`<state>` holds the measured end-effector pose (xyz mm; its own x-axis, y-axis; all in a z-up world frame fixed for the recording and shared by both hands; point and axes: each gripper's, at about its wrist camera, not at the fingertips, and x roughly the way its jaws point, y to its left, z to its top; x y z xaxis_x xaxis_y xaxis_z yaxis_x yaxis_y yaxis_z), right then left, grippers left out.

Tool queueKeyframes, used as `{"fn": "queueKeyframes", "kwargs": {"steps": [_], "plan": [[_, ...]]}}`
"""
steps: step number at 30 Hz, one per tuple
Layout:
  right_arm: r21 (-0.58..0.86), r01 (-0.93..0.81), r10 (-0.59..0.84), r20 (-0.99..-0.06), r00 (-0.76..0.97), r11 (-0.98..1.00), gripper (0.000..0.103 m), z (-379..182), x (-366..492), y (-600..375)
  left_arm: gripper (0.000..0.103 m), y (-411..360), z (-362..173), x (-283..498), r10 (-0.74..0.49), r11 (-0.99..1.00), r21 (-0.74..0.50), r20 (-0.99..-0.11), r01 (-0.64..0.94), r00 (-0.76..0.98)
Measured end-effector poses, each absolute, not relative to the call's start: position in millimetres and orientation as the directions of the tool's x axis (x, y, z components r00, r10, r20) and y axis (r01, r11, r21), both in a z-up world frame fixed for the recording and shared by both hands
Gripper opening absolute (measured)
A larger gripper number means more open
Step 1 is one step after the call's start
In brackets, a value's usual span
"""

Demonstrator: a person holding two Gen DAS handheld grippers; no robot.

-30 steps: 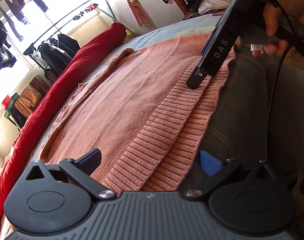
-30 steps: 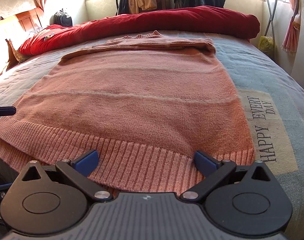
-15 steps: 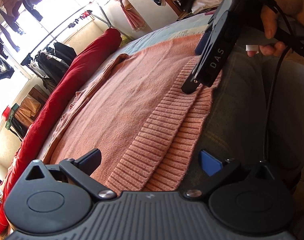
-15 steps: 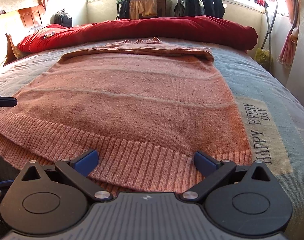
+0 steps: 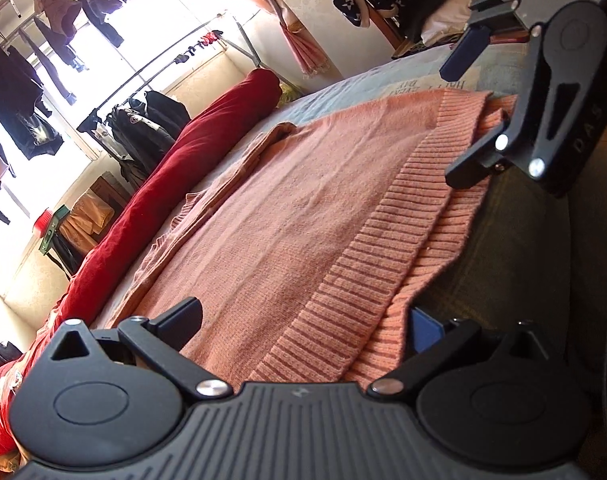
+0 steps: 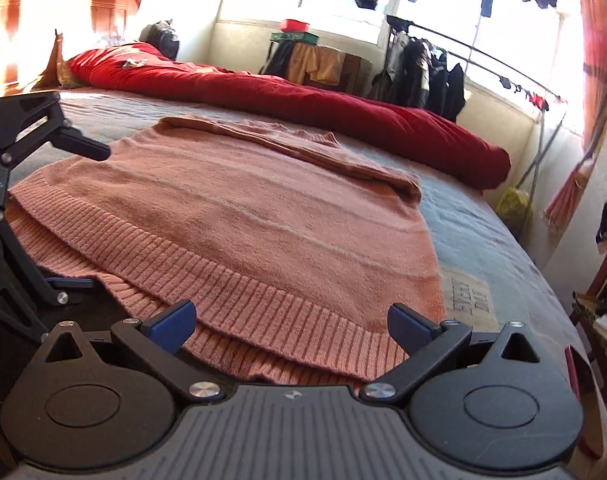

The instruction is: Fold clothes

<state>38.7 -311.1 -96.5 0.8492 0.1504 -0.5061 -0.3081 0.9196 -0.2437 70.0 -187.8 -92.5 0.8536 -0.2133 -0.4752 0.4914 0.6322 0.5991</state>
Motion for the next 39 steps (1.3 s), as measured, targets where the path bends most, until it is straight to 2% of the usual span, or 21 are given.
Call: {"fn": "queueKeyframes", "kwargs": {"steps": [5, 8, 15, 24, 32, 39], "plan": [[-0.395, -0.467, 0.251, -0.487, 0.836, 0.791, 0.103, -101, 31, -278, 0.103, -182, -83, 72, -0.213, 0.659, 0.582, -0.463, 0.477, 0.860], [-0.515, -0.455, 0.196, -0.480, 0.855, 0.726, 0.103, -114, 37, -256, 0.103, -178, -79, 72, -0.212, 0.665, 0.579, -0.459, 0.471, 0.863], [-0.667, -0.378, 0.110, -0.408, 0.906, 0.642, 0.103, -124, 55, -222, 0.103, -178, -87, 73, -0.205, 0.645, 0.586, -0.486, 0.491, 0.849], [-0.690, -0.323, 0.036, -0.396, 0.918, 0.648, 0.103, -129, 65, -242, 0.103, -183, -99, 83, -0.152, 0.574, 0.678, -0.462, 0.459, 0.874], [-0.745, -0.209, -0.112, -0.355, 0.928, 0.634, 0.103, -140, 68, -300, 0.103, -155, -111, 74, -0.027, 0.501, 0.798, -0.373, 0.336, 0.927], [-0.772, -0.228, -0.049, -0.318, 0.947, 0.593, 0.103, -142, 69, -263, 0.103, -184, -118, 77, -0.022, 0.419, 0.861, -0.310, 0.290, 0.951]]}}
